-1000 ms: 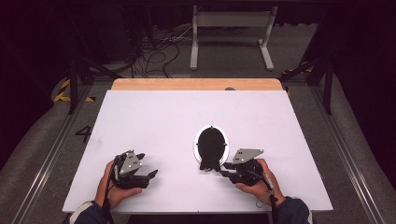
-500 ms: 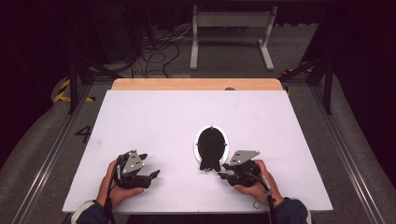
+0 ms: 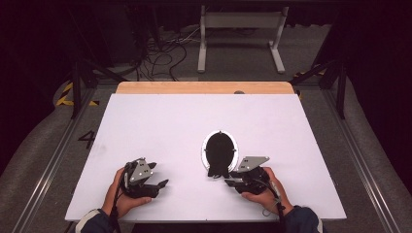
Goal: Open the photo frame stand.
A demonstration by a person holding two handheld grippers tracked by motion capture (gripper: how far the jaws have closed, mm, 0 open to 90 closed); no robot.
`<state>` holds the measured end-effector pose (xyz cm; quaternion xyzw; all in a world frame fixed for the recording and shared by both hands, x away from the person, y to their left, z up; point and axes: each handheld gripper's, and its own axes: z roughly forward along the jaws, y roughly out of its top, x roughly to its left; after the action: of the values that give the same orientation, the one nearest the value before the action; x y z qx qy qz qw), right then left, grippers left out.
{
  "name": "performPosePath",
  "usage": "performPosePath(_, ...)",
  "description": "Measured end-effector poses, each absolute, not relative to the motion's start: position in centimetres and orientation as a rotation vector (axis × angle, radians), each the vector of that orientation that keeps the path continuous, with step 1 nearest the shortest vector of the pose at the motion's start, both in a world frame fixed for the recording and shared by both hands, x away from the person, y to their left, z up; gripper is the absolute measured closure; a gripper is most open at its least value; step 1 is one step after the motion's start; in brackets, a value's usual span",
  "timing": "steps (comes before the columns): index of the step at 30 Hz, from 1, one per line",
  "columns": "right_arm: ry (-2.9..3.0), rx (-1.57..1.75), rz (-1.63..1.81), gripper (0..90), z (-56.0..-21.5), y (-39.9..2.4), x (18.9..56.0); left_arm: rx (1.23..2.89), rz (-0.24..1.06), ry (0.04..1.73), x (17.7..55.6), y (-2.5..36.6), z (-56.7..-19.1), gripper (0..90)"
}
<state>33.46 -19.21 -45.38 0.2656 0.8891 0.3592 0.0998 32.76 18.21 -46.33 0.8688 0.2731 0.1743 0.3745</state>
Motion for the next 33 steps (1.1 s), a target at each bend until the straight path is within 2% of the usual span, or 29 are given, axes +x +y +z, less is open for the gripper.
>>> performPosePath(12,2.622,0.882,1.163,60.7,-45.7,-19.6,34.0,2.225,0.432,0.712,32.6,18.2,-46.5,27.1)
performPosePath(24,2.634,1.062,1.379,42.0,-46.1,-20.1,34.8,2.249,0.441,0.727,32.9,17.9,-46.7,26.0)
performPosePath(33,2.594,1.295,1.569,45.0,-46.6,-20.9,35.8,2.231,0.426,0.718,33.8,16.4,-46.3,25.6)
